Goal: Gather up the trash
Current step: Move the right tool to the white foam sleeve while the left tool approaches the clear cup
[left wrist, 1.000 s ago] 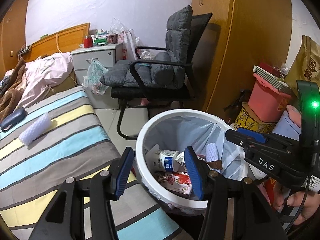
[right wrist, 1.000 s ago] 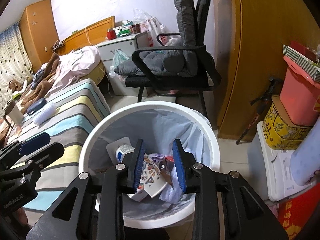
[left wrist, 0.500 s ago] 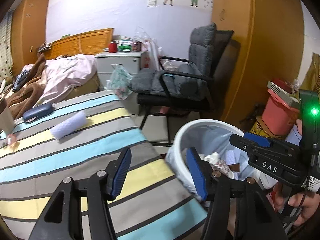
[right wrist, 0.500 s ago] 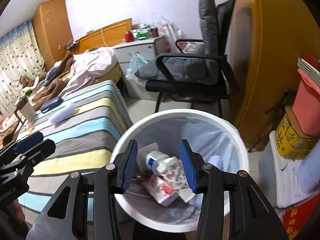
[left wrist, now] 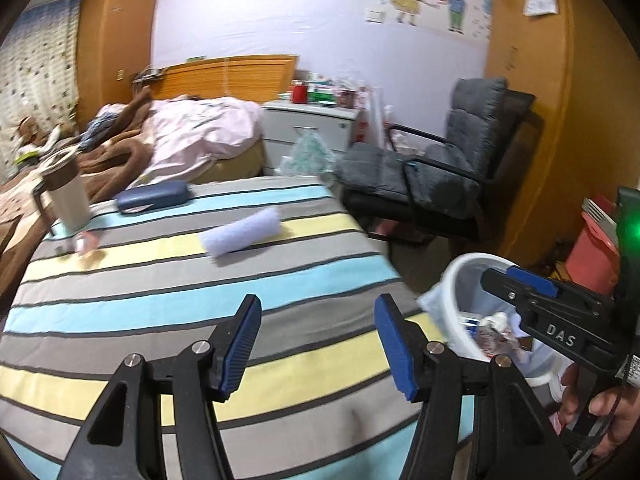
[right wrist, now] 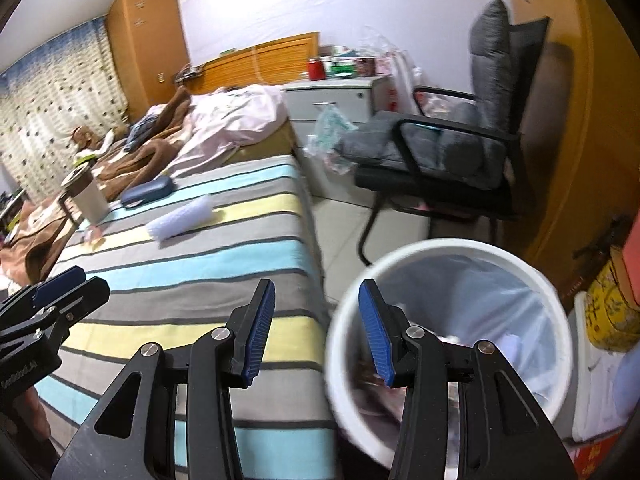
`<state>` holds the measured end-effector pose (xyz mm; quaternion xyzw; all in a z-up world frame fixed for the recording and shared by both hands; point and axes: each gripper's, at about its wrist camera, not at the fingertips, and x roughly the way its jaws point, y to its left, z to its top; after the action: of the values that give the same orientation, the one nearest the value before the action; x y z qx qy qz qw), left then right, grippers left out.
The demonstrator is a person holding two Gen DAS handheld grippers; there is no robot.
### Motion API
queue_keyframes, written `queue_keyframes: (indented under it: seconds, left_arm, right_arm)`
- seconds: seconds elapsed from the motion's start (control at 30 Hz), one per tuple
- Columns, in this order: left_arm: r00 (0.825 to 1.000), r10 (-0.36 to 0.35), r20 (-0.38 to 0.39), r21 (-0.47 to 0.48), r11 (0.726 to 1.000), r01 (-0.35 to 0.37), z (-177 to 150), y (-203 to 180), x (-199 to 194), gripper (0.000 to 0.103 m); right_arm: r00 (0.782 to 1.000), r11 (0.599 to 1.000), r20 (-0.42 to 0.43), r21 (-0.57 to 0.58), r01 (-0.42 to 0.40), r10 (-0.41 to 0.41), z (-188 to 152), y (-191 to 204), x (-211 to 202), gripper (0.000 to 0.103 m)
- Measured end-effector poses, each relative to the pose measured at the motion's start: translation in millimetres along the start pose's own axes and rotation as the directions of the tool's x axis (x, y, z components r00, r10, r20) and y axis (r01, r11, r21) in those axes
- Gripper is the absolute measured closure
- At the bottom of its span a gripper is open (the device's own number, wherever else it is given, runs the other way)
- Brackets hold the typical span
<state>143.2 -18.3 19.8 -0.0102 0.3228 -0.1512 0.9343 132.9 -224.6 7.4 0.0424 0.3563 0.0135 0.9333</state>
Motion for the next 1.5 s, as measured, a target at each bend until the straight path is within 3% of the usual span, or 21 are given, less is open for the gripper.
queue_keyframes:
  seconds: [0.47,0.53,0.6,1.1,1.5]
  left_arm:
    - [0.982,0.185,-0.020,-0.141,0.972,-0.186,2.9,116.6,6.7,0.041]
    - [0.980,0.197,-0.024,-0.157,0.967,-0.199,4.3,129.3,10.5,0.041]
    - [0.977,0.212,-0.026,-0.167,0.963,-0.214,6.5,141.9,15.0,0.041]
    - [0.957,0.269,-0.105,-0.260,0.922,-0.288,20.5,230.9,61.2,0.040]
    - [0.945,0.281,-0.168,-0.261,0.912,-0.317,26.3,266.6,95.6,0.040]
  right_arm:
    - [0.989,0.990,-0.071,-0.054,-0.131,0.127,19.2,65.6,47.8,0.055]
    - [0.983,0.985,-0.086,-0.043,-0.165,0.161,23.0,72.2,56.2,0.043]
    - [0.981,0.984,-0.098,-0.041,-0.173,0.168,26.0,78.8,63.7,0.043]
    - [0.972,0.988,-0.187,-0.034,-0.153,0.144,51.2,110.5,129.0,0.042]
    - [0.972,0.987,-0.199,-0.074,-0.139,0.122,62.6,127.3,148.6,0.042]
